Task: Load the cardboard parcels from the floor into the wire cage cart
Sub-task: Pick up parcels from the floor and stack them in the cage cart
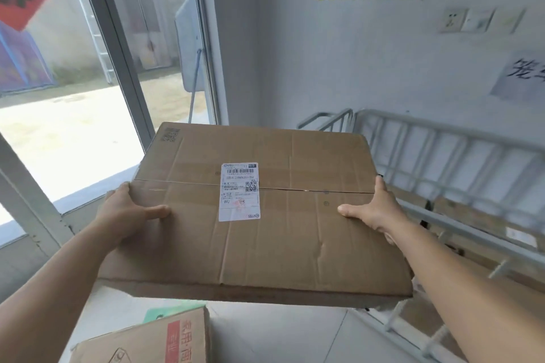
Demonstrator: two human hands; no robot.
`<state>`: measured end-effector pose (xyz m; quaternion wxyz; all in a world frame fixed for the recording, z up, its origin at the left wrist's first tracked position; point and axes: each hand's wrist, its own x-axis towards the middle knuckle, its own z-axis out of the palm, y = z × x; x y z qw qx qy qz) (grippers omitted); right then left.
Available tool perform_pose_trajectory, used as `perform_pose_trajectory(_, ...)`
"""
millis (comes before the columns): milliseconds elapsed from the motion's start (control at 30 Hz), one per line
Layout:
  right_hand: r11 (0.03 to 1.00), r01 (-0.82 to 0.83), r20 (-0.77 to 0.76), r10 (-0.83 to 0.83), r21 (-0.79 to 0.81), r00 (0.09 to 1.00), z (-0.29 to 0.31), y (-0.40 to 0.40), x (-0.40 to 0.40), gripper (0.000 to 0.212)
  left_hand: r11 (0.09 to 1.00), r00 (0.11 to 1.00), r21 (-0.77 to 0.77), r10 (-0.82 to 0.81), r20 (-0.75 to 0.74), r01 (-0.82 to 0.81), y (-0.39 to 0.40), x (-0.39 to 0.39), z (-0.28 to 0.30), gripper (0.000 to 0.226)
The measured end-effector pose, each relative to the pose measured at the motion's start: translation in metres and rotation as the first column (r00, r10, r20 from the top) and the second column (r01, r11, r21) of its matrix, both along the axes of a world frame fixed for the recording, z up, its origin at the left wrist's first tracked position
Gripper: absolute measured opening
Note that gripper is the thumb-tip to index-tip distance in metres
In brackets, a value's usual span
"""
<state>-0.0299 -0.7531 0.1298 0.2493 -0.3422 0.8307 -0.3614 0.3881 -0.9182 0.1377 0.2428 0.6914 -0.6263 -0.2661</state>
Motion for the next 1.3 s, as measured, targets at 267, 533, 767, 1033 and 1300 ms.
perform_pose_trajectory(267, 0.988, 0.140, -0.029, -0.142, -0.061, 0.989, 0.034, 0.073, -0.098, 0.128, 0.990, 0.991, -0.046, -0.133, -0.032, 0.132, 0.028, -0.124, 0.043, 0.088)
perform_pose_trajectory(533, 0.962, 0.244, -0.036, -0.250, -0.120, 0.968, 0.063, 0.106, -0.170, 0.122, 0.966, 0.965, -0.090, -0.250, -0.079, 0.243, 0.028, -0.227, 0.075, 0.087)
perform_pose_trajectory(767, 0.931, 0.330, -0.019, -0.337, -0.155, 0.941, 0.074, 0.088, -0.229, 0.123, 0.932, 0.933, -0.124, -0.351, -0.075, 0.341, -0.029, -0.303, 0.084, 0.090)
perform_pose_trajectory(1033, 0.888, 0.424, 0.003, -0.431, -0.179, 0.903, 0.081, 0.028, -0.295, 0.122, 0.887, 0.887, -0.136, -0.454, -0.082, 0.441, -0.130, -0.402, 0.092, 0.100)
perform_pose_trajectory(1300, 0.849, 0.503, 0.017, -0.507, -0.165, 0.862, 0.077, -0.016, -0.359, 0.121, 0.843, 0.840, -0.121, -0.535, -0.092, 0.524, -0.208, -0.499, 0.087, 0.109)
